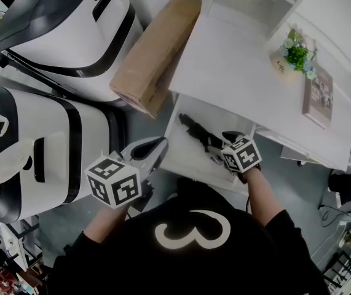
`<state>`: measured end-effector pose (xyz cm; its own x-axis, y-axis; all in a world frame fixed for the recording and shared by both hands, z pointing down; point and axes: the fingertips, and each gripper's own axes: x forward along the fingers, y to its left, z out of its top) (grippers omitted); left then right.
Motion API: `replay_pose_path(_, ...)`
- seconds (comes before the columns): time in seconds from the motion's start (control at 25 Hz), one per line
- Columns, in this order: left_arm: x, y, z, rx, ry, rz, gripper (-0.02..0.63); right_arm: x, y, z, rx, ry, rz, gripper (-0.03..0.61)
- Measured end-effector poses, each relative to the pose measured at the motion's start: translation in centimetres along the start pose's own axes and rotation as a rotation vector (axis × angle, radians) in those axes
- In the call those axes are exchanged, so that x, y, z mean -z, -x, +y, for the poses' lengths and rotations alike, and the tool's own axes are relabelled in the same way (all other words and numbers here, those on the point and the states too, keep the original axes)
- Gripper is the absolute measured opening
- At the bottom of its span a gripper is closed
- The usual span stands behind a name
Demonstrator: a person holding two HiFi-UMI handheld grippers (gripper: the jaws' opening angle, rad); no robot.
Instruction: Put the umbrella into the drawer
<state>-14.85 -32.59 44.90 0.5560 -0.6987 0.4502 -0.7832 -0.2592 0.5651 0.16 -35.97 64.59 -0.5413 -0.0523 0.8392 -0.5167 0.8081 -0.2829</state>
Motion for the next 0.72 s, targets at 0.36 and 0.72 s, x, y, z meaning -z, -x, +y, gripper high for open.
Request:
replay_pose_path(0.36,-0.3,3.3,-6.0,0.102,-0.099,-0.056,0.008,-6.9,16.3,7.1,0.045,-0.027,-0.518,0.016)
replay_pose_path(0.72,-0.1,8.7,-12.4,0.201,-0.208,-0.126,0.008,-7.3,27.2,18.2,-0.026,0.053,-0.786,0.003)
